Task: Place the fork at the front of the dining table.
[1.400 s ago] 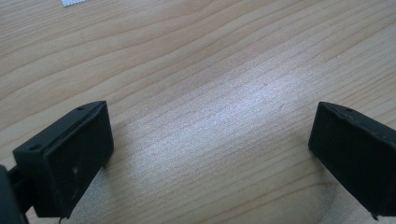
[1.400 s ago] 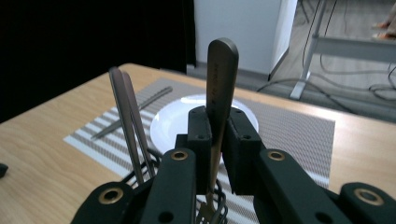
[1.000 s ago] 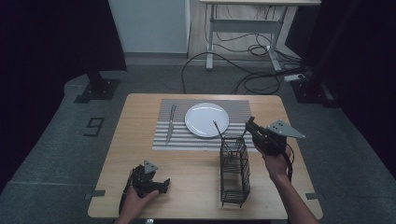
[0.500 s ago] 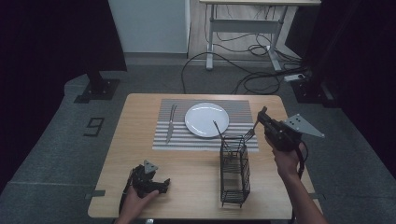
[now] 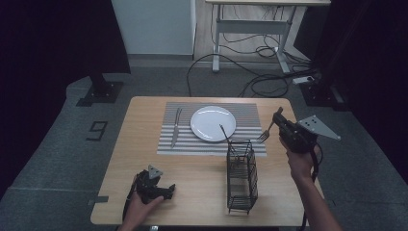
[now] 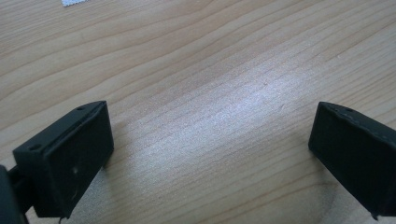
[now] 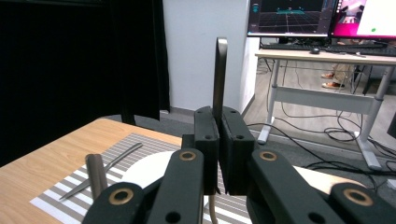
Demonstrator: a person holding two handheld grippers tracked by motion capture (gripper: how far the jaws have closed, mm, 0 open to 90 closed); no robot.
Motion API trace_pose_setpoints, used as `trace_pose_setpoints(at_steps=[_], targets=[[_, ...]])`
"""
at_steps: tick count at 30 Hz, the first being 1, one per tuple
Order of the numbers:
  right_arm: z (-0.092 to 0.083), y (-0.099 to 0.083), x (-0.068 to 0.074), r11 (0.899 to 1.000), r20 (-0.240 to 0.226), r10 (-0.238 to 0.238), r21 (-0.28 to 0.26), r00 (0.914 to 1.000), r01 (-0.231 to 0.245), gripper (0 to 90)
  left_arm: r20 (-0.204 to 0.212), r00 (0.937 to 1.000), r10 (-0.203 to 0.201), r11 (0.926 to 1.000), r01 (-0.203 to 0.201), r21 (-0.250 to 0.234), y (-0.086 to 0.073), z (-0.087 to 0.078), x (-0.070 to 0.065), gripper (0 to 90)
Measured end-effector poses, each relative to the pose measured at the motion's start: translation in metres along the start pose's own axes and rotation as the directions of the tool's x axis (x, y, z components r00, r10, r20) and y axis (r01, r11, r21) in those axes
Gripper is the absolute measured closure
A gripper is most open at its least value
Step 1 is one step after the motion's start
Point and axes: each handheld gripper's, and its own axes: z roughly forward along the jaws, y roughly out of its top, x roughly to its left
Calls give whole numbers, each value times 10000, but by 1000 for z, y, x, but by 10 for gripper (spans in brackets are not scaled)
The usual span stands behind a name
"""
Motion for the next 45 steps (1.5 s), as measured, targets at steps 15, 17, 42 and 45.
trace_pose_setpoints(at_steps=[15, 17, 42, 45], targets=[[23, -24, -18, 9976, 655, 28, 693, 9979, -74, 865, -1, 10000, 2, 10000, -2, -1, 0, 0, 0, 0], [26, -28, -19, 9970, 688, 40, 768, 9976, -93, 865, 2, 10000, 3, 10000, -3, 4, 0, 0, 0, 0], [75, -101, -8, 9814, 545, -321, 1906, 9980, 211, 864, -2, 10000, -1, 10000, 1, -4, 0, 0, 0, 0], [75, -101, -7, 9816, 540, -344, 1895, 9979, 236, 863, -1, 10000, -3, 10000, 3, -5, 0, 0, 0, 0]])
